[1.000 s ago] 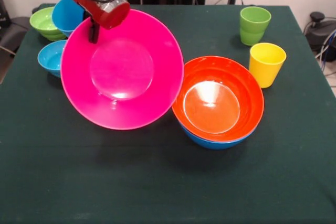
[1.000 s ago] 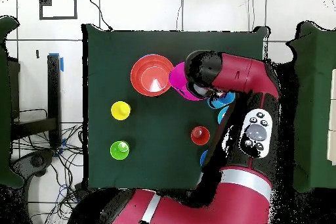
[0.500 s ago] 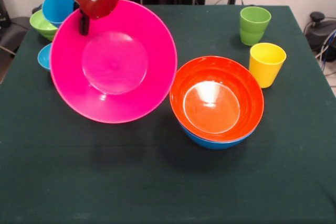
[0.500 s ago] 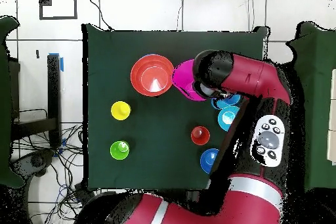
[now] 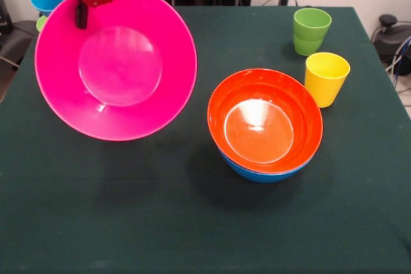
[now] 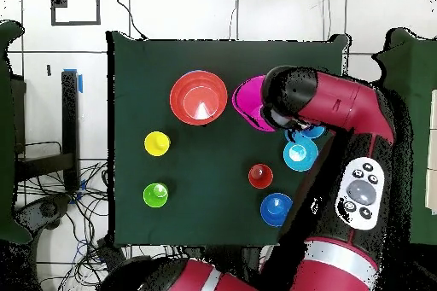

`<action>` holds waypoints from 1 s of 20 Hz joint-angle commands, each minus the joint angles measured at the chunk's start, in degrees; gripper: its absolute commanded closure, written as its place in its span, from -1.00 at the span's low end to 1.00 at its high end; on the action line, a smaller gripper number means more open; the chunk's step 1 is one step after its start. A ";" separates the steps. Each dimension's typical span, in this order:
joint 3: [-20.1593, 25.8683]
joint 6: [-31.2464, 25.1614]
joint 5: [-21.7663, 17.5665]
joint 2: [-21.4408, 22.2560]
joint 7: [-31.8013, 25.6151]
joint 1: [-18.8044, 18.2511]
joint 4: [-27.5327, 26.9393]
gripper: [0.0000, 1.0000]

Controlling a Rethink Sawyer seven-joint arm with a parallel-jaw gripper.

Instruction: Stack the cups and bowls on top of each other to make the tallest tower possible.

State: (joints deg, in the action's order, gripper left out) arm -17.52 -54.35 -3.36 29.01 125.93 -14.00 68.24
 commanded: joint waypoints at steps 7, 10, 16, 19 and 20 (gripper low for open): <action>-0.51 -4.02 3.00 -2.38 14.20 5.94 -1.61 1.00; -1.41 -3.70 3.78 -3.40 14.87 6.64 -2.19 1.00; -2.49 -2.12 4.97 -4.28 14.54 7.10 -1.79 1.00; -3.05 -2.32 5.47 -4.49 14.73 7.55 -1.90 1.00; -3.34 -2.62 5.64 -4.59 14.87 7.79 -2.11 1.00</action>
State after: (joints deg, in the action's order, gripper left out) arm -22.19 -54.35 0.70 27.92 126.27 -7.35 67.96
